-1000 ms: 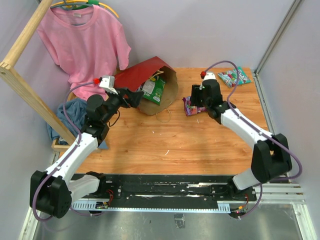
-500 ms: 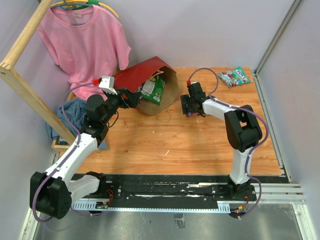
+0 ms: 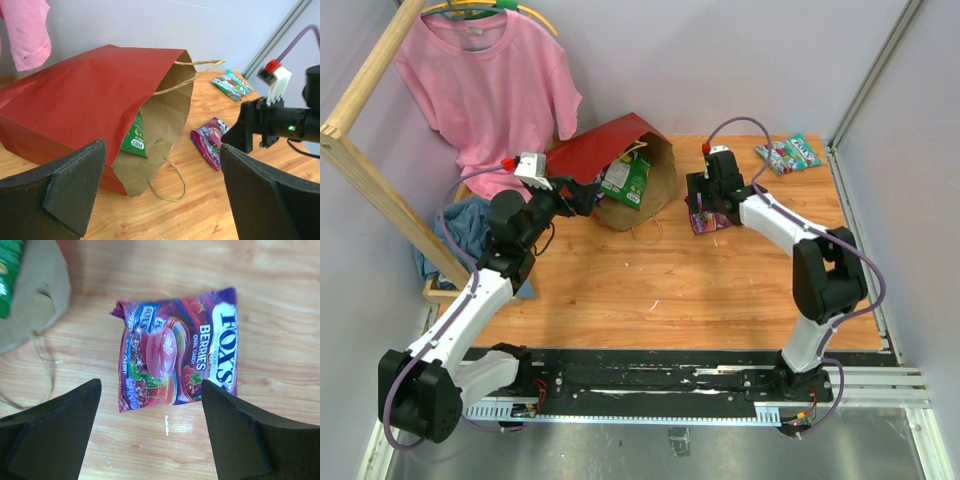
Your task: Take the snacks out of the paper bag
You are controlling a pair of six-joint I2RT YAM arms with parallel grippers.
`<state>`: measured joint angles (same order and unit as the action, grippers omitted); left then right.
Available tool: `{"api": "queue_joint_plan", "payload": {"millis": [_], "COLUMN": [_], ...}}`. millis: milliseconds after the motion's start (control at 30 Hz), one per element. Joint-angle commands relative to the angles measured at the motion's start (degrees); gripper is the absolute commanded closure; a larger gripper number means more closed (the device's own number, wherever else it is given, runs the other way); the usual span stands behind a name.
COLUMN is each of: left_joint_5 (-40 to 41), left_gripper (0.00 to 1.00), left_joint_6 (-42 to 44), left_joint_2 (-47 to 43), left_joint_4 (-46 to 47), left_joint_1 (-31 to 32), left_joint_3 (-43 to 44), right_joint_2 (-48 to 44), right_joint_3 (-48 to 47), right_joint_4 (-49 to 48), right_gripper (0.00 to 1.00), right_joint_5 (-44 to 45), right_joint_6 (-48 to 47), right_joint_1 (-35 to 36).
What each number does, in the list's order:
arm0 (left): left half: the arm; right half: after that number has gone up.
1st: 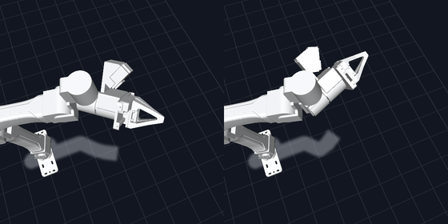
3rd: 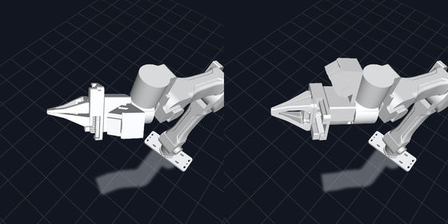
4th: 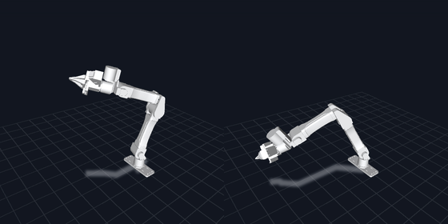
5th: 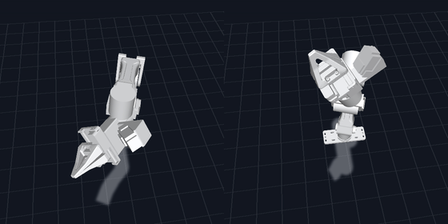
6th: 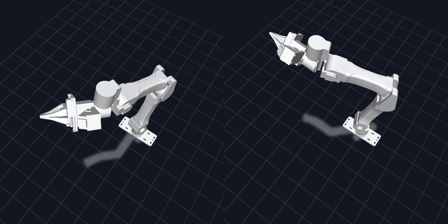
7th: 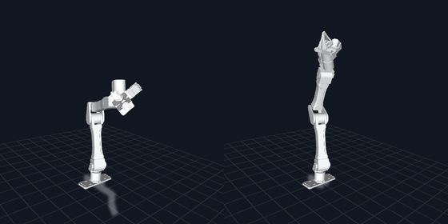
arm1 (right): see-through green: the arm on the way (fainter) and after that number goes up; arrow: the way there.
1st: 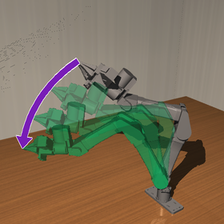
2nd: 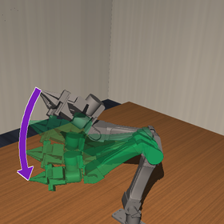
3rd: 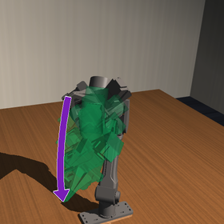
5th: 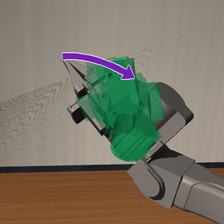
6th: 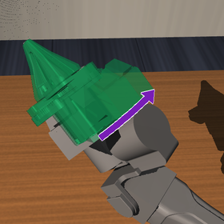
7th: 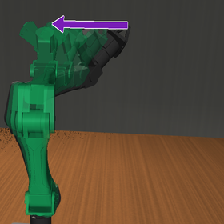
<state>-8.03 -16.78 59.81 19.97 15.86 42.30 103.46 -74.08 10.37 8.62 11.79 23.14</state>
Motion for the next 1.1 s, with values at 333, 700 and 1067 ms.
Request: {"api": "queue_joint_plan", "payload": {"millis": [333,700,1067], "left_joint_5": [1.52,1.89,3.46], "left_gripper": [0.0,0.0,0.0], "left_joint_6": [1.64,2.01,2.69], "left_joint_2": [-1.35,0.2,0.48], "left_joint_4": [-0.17,0.29,-0.4], "left_joint_1": [-0.56,-0.59,-0.66], "left_joint_3": [0.19,0.24,0.37], "right_joint_2": [7.89,15.62,21.52], "right_joint_3": [-6.32,-8.47,-18.35], "right_joint_4": [-0.12,2.96,8.96], "right_gripper": [0.41,0.44,0.43], "right_joint_5": [-1.46,-0.3,-0.07], "right_joint_6": [-1.19,-0.75,-1.44], "right_joint_1": [-4.3,-4.32,-7.64]}}
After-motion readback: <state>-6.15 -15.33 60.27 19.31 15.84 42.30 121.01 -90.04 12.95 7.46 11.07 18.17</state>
